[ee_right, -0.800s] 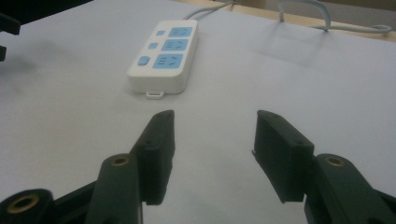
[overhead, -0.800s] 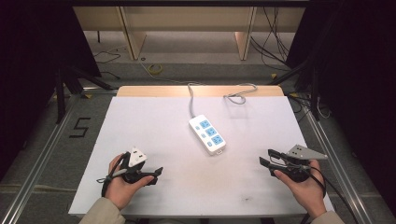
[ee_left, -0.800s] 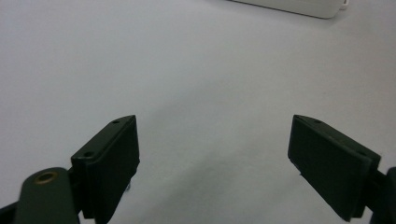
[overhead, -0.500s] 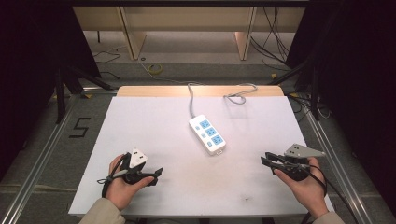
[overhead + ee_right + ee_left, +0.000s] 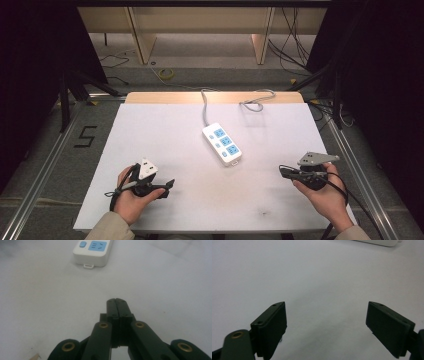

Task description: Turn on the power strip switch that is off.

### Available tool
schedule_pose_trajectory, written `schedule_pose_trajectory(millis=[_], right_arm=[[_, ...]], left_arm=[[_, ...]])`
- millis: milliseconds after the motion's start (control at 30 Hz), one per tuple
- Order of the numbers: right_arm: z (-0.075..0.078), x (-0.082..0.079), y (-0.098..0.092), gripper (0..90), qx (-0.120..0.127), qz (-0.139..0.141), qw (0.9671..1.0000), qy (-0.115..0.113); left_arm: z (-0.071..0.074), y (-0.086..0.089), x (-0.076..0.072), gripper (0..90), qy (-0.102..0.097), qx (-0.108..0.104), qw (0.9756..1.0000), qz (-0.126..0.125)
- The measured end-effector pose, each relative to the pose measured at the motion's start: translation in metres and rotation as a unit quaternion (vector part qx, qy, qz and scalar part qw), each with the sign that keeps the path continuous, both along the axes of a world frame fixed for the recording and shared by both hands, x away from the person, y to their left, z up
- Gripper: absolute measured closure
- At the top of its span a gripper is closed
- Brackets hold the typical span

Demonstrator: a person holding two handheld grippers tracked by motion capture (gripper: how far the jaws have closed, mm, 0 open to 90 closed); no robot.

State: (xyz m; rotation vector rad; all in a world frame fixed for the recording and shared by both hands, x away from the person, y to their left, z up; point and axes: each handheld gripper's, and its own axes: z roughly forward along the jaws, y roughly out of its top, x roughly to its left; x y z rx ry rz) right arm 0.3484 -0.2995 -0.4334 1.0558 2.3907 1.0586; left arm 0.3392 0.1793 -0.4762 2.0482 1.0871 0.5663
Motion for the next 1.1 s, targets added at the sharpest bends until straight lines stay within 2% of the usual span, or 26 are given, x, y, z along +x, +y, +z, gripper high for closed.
schedule_pose_trajectory(millis=[133, 267, 467, 800, 1100], right_arm=[[0.001, 0.003, 0.001, 90.0, -0.02, -0.002, 0.9998, -0.002], [0.003, 0.005, 0.004, 90.0, -0.029, -0.003, 0.9996, 0.0], [0.005, 0.008, 0.005, 90.0, -0.029, -0.007, 0.9995, 0.011], [0.011, 0.013, 0.011, 90.0, -0.044, 0.0, 0.9985, 0.034], [0.017, 0.019, 0.017, 90.0, -0.051, -0.016, 0.9974, 0.048]], left_arm=[[0.0, 0.001, -0.001, 16.8, 0.002, 0.003, 1.0, -0.001], [0.0, 0.001, -0.001, 16.7, -0.001, -0.001, 1.0, 0.004], [0.0, -0.001, 0.0, 16.9, -0.001, 0.002, 1.0, 0.001], [0.0, -0.001, -0.001, 16.9, -0.002, 0.005, 1.0, -0.001], [0.0, -0.001, -0.001, 16.9, -0.004, 0.007, 1.0, -0.002]])
